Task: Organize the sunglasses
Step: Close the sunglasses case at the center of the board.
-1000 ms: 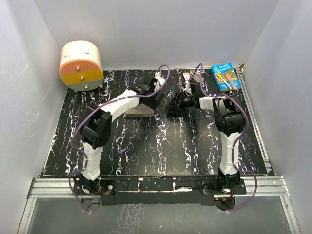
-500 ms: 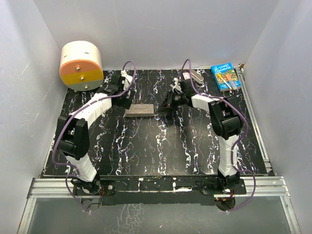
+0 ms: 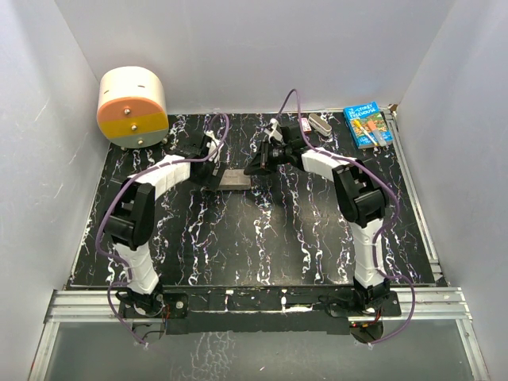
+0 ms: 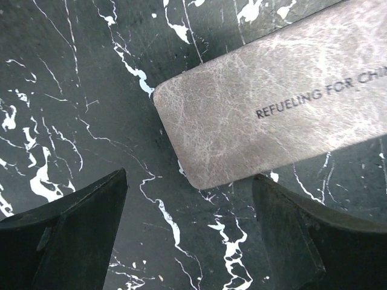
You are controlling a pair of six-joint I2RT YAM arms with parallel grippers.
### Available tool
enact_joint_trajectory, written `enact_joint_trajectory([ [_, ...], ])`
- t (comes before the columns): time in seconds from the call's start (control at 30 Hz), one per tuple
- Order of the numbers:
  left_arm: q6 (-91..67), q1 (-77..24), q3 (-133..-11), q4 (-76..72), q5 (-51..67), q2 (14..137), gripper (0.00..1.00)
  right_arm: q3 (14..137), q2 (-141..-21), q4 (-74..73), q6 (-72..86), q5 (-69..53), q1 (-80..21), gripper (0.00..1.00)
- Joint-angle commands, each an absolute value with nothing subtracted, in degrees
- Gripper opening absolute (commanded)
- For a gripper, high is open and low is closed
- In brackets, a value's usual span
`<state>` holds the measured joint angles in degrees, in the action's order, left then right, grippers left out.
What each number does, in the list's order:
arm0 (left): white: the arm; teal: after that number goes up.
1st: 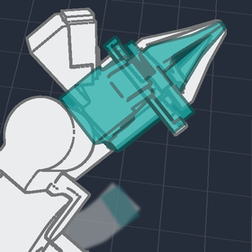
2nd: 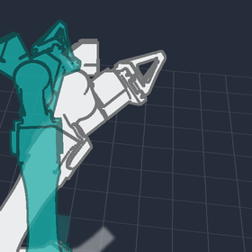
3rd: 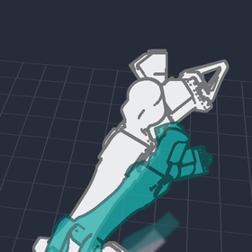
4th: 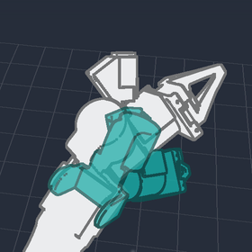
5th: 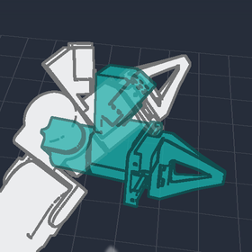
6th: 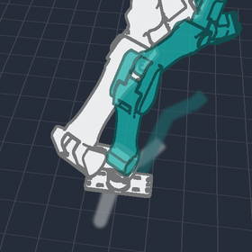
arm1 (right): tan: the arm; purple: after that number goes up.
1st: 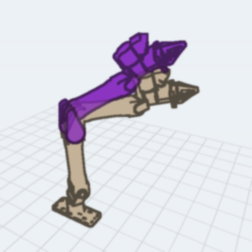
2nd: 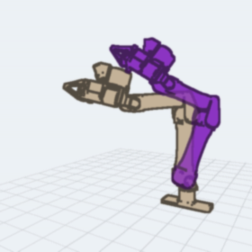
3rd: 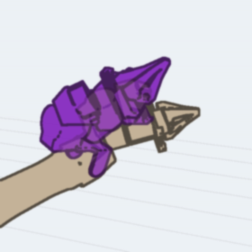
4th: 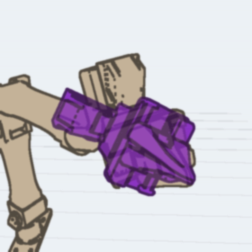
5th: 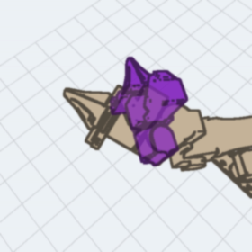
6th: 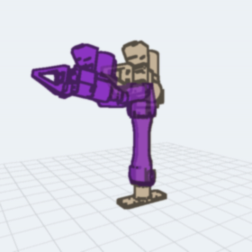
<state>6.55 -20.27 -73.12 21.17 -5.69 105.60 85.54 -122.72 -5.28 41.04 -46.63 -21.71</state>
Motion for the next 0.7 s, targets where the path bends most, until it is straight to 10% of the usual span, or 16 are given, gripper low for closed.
enact_joint_trajectory([
  [0.0, 5.5, -18.6, -72.9, 21.4, -3.7, 106.4, 0.81, 89.3, -124.5, 0.3, 43.8, -48.9, -23.6, 0.08],
  [0.33, 5.7, -15.8, -73.5, 20.7, 5.0, 103.5, 0.74, 88.6, -127.0, 3.3, 46.2, -50.1, -23.8, 0.08],
  [0.67, 4.7, -14.5, -75.6, 23.7, 12.6, 96.9, 0.19, 87.8, -129.1, 3.2, 46.4, -48.8, -23.8, 0.07],
])
